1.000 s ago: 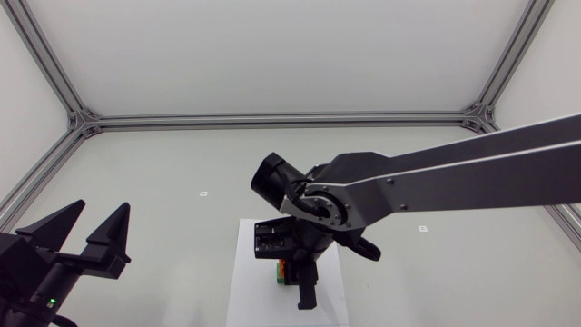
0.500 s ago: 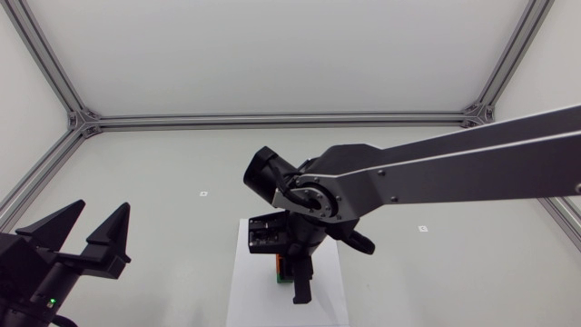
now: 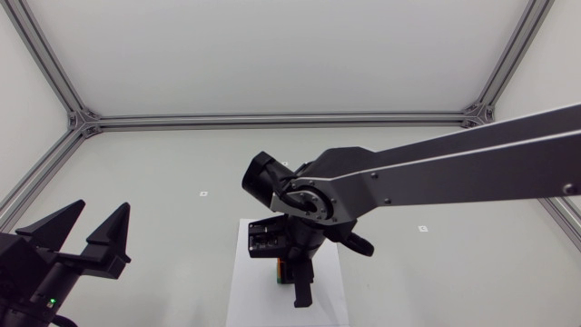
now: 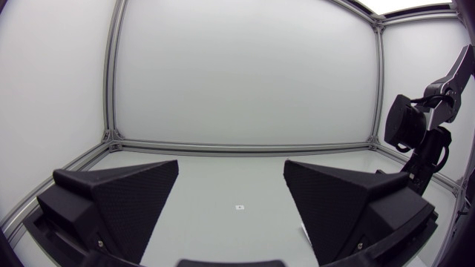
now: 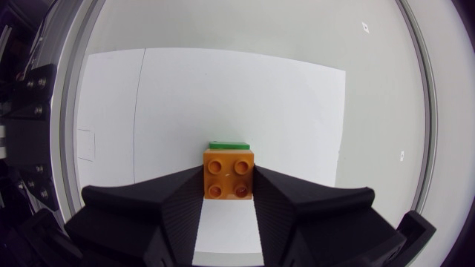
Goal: Pick up the orange 2x2 brick with the right arm and stack it on top of the green 2x2 brick in the center
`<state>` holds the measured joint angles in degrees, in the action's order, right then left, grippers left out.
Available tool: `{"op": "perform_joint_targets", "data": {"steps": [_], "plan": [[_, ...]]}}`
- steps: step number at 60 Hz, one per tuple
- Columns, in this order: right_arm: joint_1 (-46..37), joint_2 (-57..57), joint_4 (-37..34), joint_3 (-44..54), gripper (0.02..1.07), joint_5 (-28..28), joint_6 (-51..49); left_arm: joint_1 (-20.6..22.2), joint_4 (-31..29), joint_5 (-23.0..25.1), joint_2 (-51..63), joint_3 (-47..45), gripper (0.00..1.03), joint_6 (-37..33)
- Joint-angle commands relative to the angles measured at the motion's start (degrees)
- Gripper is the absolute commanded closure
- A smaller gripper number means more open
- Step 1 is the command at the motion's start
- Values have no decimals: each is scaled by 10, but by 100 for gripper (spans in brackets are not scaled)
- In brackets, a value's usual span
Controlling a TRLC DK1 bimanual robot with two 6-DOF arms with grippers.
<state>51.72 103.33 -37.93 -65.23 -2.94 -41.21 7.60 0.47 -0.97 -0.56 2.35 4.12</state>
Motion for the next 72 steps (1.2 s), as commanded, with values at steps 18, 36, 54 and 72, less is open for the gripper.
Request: {"op": "perform_joint_targets", "data": {"steps": [18, 36, 54, 72], "plan": [[7, 25, 3, -9, 81, 2, -12, 3, -6, -2, -1, -23, 4, 12], [1, 29, 3, -9, 81, -4, -14, 4, -6, -2, -1, -23, 4, 12], [-12, 28, -6, -6, 81, -36, -14, 4, -6, -2, -1, -23, 4, 12], [-12, 27, -5, -6, 82, -25, -11, 3, -6, -2, -1, -23, 4, 11]]}}
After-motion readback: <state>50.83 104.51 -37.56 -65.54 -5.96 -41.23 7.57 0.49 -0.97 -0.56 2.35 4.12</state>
